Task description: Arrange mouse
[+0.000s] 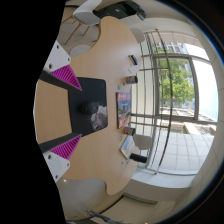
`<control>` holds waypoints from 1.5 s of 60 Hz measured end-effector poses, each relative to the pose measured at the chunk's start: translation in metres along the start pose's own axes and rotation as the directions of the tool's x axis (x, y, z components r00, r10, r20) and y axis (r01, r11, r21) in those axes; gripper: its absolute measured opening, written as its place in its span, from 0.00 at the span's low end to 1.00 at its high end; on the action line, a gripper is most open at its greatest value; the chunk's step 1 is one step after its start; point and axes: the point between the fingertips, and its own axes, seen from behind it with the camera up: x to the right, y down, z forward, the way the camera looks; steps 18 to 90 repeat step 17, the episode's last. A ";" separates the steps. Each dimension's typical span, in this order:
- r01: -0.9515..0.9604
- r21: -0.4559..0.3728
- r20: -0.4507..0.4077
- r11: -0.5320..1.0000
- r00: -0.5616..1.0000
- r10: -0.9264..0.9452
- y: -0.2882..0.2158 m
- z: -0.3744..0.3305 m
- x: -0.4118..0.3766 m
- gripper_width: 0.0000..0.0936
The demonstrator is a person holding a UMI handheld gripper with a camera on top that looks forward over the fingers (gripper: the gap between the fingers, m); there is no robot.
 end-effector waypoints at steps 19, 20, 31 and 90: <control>0.024 -0.021 0.005 1.000 1.000 -0.024 0.015 -0.017 0.003 0.90; 0.024 -0.021 0.005 1.000 1.000 -0.024 0.015 -0.017 0.003 0.90; 0.024 -0.021 0.005 1.000 1.000 -0.024 0.015 -0.017 0.003 0.90; 0.024 -0.021 0.005 1.000 1.000 -0.024 0.015 -0.017 0.003 0.90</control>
